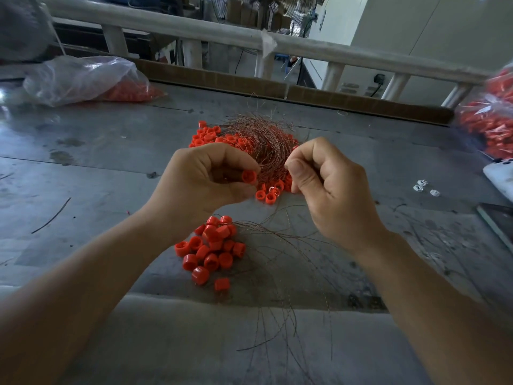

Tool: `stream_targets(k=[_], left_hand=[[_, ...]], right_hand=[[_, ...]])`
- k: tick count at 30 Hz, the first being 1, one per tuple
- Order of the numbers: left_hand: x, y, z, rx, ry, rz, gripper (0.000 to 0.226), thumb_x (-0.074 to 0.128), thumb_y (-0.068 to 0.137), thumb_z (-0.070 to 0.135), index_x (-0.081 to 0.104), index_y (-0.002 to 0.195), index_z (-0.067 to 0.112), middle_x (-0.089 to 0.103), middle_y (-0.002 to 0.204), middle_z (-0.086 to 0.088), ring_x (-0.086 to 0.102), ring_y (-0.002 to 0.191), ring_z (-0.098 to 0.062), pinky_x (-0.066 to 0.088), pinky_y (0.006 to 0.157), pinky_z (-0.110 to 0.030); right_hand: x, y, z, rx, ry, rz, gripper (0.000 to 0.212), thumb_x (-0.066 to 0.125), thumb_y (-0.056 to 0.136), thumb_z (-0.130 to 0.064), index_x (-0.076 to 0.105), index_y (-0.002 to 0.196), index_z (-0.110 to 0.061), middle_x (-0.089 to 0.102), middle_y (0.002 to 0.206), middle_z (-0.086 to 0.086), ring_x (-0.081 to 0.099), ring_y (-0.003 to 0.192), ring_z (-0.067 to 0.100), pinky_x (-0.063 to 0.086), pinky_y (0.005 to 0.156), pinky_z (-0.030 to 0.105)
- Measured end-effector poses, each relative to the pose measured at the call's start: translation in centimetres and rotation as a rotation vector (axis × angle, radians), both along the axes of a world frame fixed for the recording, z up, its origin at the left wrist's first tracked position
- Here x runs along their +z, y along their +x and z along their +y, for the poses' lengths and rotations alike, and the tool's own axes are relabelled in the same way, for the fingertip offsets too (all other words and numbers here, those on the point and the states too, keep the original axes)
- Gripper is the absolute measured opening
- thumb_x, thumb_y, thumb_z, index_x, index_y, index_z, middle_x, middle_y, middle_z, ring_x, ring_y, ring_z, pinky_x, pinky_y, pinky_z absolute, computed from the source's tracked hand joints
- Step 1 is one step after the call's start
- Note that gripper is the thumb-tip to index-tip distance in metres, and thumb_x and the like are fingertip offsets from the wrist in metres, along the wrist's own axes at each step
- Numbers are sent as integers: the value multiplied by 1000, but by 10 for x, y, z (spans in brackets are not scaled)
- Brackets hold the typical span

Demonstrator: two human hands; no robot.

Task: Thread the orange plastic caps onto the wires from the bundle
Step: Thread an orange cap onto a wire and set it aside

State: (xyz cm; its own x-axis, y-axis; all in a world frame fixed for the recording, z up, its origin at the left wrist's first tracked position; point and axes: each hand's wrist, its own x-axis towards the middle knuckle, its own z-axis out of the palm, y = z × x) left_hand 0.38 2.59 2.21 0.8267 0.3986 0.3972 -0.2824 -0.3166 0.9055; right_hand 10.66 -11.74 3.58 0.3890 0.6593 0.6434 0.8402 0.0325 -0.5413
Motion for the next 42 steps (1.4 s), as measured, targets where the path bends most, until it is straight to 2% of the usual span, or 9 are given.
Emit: stream_targets(k=[2, 7, 12, 16, 20, 23, 29, 36, 42], left_hand=[[1, 0, 0, 6, 19, 1, 26, 69, 52, 16, 64, 76, 24, 71, 75, 14, 66, 71, -1, 50, 66, -10], [2, -1, -2, -22, 2, -6, 26, 68, 56, 15, 65, 81, 21, 72, 77, 10, 67, 72, -3, 51, 67, -11], [2, -2, -1, -85, -3, 36, 31, 63, 62, 15, 66, 91, 24, 71, 79, 12, 67, 74, -1, 49, 69, -10], [1, -3, -2, -122, -28, 33, 31, 63, 64, 13, 64, 95, 20, 70, 75, 5, 66, 69, -3, 50, 67, -12], [0, -4, -2, -168, -31, 20, 23, 60, 68, 12, 62, 90, 15, 71, 79, 5, 66, 71, -5, 51, 68, -14], [1, -4, -2, -187, -30, 4, 24, 59, 68, 10, 62, 91, 15, 71, 79, 9, 66, 72, -2, 50, 68, -11], [1, -5, -1, -220, -86, -16, 26, 60, 67, 7, 63, 92, 13, 72, 86, 5, 67, 78, -5, 51, 71, -13], [0, -5, 0, -236, -128, -26, 25, 66, 71, 7, 71, 90, 21, 72, 88, 2, 68, 81, -10, 52, 72, -17], [-2, -4, 3, -267, -205, -17, 33, 56, 72, 0, 73, 94, 18, 72, 92, -2, 68, 86, -15, 52, 74, -19]], right_hand=[[1, -2, 0, 21, -2, 2, 11, 47, 91, -12, 48, 80, -15, 46, 62, -15, 51, 60, 11, 42, 52, 18], [1, -5, -1, 63, -25, 36, 8, 54, 87, -15, 51, 80, -16, 48, 64, -15, 49, 62, -1, 39, 56, 9], [2, -4, -1, 66, -39, 69, 9, 54, 87, -14, 52, 78, -16, 49, 65, -14, 49, 62, 0, 40, 56, 11], [2, -5, -1, 74, -44, 87, 10, 54, 87, -13, 52, 77, -16, 48, 64, -15, 49, 62, -1, 40, 57, 10], [1, -6, -1, 85, -40, 118, 11, 54, 86, -14, 53, 76, -19, 49, 65, -15, 49, 62, 0, 40, 58, 11], [2, -7, 0, 115, -64, 133, 13, 55, 86, -13, 53, 75, -20, 49, 64, -15, 49, 60, -1, 39, 57, 10], [-1, -6, 1, 93, -108, 111, 15, 59, 86, -6, 55, 74, -15, 47, 59, -16, 48, 57, -2, 37, 54, 9], [1, -7, 0, 57, -119, 115, 18, 60, 86, -7, 55, 72, -17, 45, 54, -17, 47, 51, -3, 34, 49, 7], [3, -6, -1, 28, -128, 129, 19, 60, 86, -8, 55, 72, -19, 46, 53, -17, 48, 51, -2, 35, 49, 8]])
